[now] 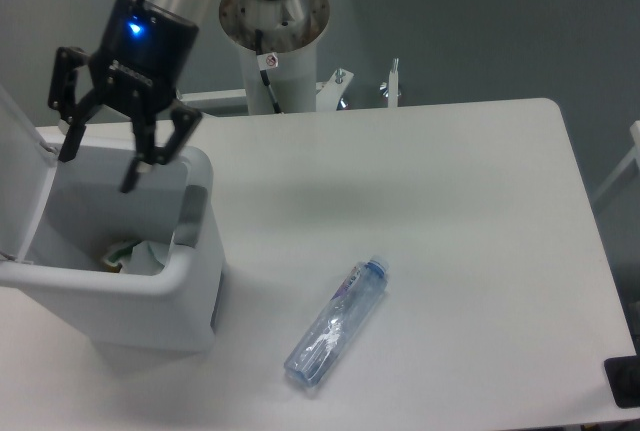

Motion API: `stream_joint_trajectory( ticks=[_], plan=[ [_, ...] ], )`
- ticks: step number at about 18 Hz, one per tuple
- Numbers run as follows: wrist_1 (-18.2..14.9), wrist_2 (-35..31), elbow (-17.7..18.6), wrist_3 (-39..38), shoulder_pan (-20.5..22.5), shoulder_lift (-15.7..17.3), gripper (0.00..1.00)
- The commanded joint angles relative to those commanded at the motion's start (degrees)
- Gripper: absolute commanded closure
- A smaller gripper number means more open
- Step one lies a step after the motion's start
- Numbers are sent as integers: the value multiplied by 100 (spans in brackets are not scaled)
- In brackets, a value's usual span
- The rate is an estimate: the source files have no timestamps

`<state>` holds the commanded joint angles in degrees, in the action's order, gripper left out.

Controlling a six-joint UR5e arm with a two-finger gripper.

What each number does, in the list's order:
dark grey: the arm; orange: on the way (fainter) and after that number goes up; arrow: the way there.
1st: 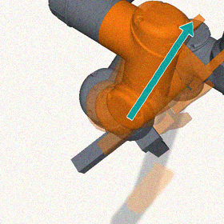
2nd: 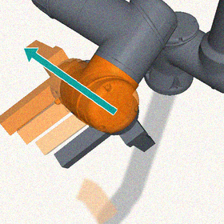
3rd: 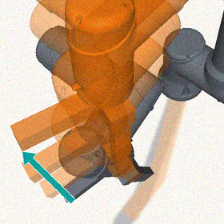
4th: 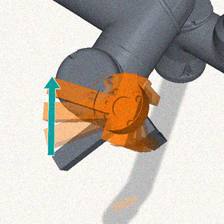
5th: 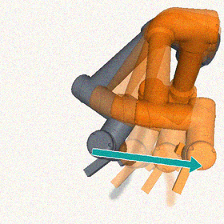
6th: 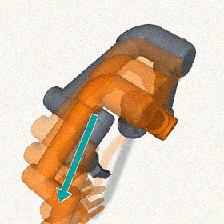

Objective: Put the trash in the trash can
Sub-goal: 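Raise the empty gripper away from the bin toward the bottle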

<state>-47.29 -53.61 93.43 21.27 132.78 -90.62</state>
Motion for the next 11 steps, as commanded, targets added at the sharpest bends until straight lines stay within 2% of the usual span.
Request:
stream_joint_trajectory(
  ticks=[3, 6, 11],
  plan=[
    [9, -9, -228, 210, 378, -262, 0],
    [9, 9, -264, 640, 967, -421, 0],
    [9, 9, -264, 1799, 1644, -1062, 0]
  ],
)
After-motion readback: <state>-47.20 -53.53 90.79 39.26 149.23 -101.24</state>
